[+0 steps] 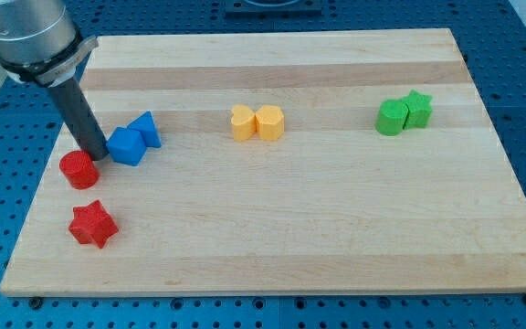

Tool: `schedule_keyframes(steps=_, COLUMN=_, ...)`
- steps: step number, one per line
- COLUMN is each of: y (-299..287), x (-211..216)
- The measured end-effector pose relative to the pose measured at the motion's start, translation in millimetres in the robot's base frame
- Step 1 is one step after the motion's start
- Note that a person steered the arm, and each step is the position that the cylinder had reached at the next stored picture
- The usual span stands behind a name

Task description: Move blue cube to the bottom centre

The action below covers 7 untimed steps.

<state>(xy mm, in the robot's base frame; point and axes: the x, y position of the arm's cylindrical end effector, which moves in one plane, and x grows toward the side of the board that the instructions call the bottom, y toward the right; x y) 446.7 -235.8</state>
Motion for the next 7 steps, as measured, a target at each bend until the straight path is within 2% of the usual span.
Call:
schedule_keyframes(steps=1, y=-23, x=-13)
schedule_keyframes(steps=2, y=-43, x=-5)
schedule_keyframes(steps=3, y=-15, x=49)
schedule_keyframes(steps=4, y=-17, x=59)
schedule_keyframes(steps=5, y=-30, x=52)
schedule_keyframes(steps=6, y=-30, x=23)
schedule_keyframes(steps=7, y=-30, x=-28)
